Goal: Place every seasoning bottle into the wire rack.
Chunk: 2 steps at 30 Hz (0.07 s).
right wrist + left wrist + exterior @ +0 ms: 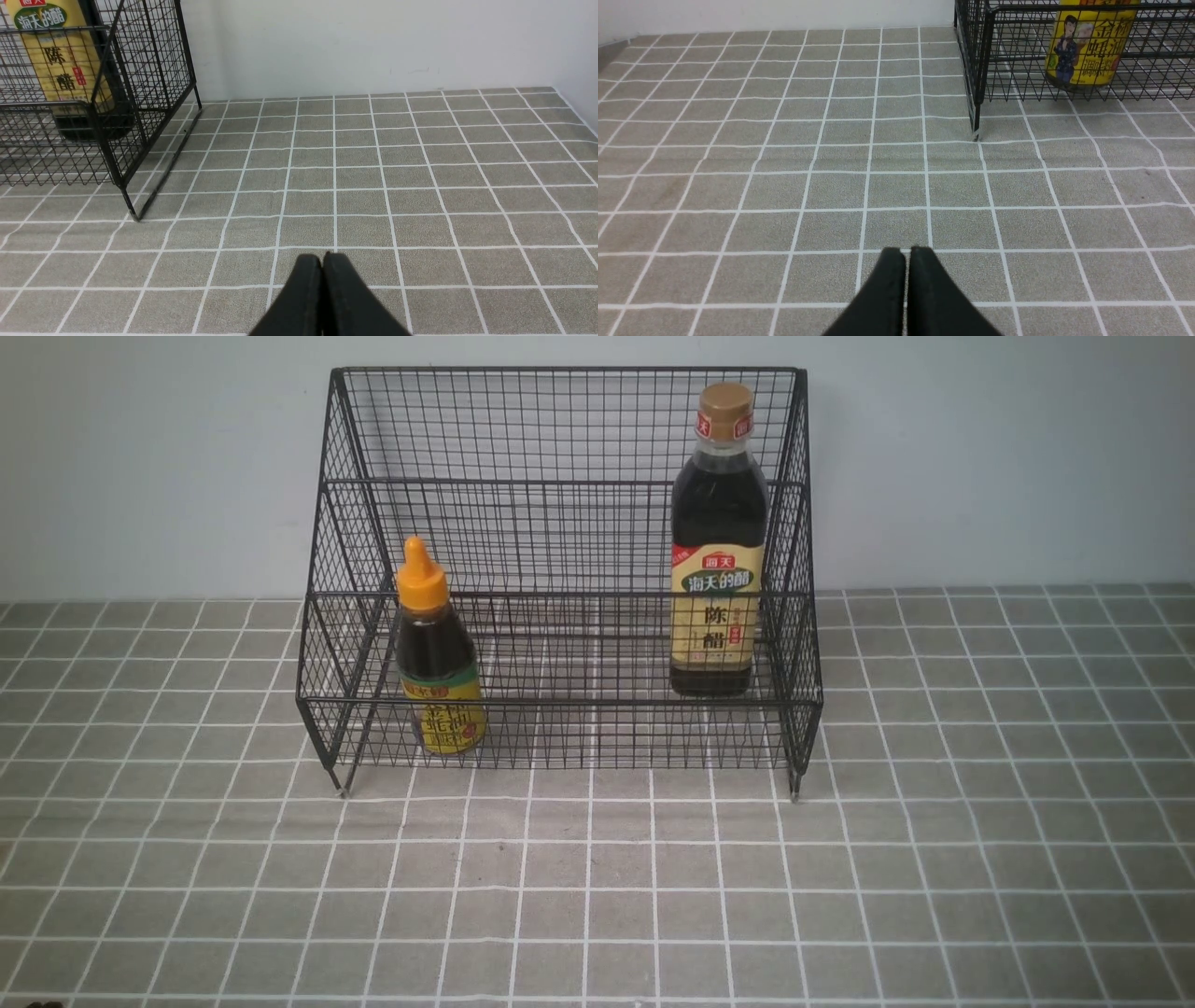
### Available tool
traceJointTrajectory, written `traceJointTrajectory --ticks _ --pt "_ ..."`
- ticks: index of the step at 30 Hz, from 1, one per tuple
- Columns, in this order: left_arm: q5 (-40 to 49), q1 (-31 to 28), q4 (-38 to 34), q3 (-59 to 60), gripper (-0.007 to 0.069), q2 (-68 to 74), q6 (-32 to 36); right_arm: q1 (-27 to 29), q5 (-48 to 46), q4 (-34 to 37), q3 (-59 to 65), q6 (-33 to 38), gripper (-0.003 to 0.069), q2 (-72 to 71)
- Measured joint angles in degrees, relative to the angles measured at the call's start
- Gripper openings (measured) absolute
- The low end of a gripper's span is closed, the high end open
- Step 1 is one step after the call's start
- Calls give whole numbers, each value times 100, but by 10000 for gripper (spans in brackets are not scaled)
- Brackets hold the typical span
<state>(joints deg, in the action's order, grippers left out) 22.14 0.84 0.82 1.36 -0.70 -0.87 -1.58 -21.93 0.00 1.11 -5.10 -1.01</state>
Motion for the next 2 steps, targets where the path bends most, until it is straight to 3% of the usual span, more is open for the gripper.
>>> traceJointTrajectory --ticks 2 --pt "0 0 0 0 -7 0 0 0 0 0 0 0 -14 0"
